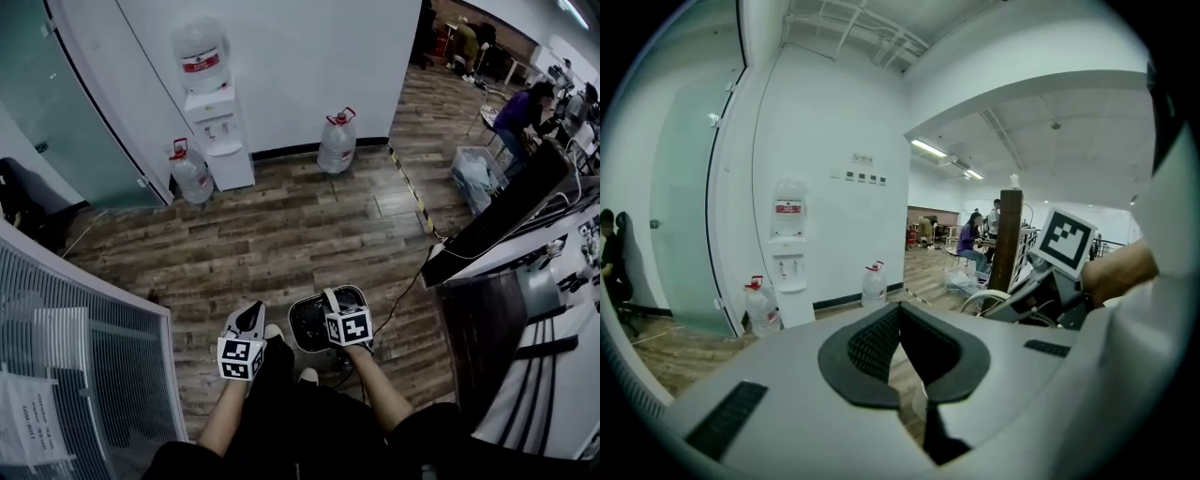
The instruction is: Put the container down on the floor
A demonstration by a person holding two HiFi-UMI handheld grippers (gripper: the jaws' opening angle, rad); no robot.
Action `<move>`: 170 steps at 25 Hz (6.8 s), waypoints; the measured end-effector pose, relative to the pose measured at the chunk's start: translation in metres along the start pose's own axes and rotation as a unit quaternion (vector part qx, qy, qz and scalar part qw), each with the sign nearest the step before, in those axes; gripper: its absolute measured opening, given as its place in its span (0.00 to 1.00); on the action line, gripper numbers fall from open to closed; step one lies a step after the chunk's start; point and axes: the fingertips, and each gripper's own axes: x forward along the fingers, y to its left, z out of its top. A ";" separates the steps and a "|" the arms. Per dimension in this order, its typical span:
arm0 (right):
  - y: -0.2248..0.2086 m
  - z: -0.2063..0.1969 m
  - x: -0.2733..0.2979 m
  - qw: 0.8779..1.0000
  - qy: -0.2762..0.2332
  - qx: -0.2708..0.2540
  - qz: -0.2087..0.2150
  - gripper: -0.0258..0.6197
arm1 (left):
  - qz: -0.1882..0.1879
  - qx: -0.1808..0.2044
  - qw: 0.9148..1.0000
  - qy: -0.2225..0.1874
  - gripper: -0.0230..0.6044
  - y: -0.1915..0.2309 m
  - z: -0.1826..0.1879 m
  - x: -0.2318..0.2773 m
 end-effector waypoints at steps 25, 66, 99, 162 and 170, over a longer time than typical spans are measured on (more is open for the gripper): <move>-0.001 0.145 0.114 1.000 0.014 0.013 -0.015 0.06 | -0.032 -0.014 0.999 -0.005 0.06 0.132 0.055 0.134; 0.001 0.328 0.274 0.997 0.056 -0.018 0.049 0.06 | 0.025 -0.038 0.999 0.016 0.06 0.289 0.095 0.256; -0.094 0.466 0.353 0.992 0.087 -0.021 0.085 0.06 | 0.088 -0.075 0.993 0.027 0.06 0.339 0.153 0.402; -0.085 0.691 0.484 0.996 0.034 0.080 0.015 0.06 | 0.025 -0.098 0.995 -0.013 0.06 0.580 0.214 0.551; -0.109 0.708 0.505 0.995 0.037 0.086 0.016 0.06 | 0.008 -0.071 0.997 -0.002 0.06 0.576 0.229 0.588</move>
